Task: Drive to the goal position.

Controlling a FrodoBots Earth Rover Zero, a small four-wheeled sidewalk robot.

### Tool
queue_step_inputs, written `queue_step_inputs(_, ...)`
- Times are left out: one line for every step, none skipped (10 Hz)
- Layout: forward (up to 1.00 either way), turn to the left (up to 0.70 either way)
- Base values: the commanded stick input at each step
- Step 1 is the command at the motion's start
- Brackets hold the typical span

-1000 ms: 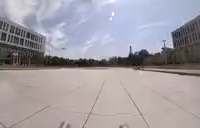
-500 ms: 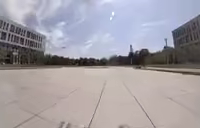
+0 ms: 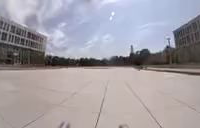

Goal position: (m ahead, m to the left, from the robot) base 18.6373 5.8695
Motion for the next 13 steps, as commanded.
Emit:
queue_step_inputs(0.70,0.00)
queue_step_inputs(0.70,0.00)
queue_step_inputs(0.70,0.00)
queue_step_inputs(0.70,0.00)
queue_step_inputs(0.70,0.00)
queue_step_inputs(0.70,0.00)
queue_step_inputs(0.70,0.00)
queue_step_inputs(0.70,0.00)
queue_step_inputs(0.70,0.00)
queue_step_inputs(0.70,0.00)
queue_step_inputs(0.70,0.00)
queue_step_inputs(0.70,0.00)
queue_step_inputs(0.70,-0.06)
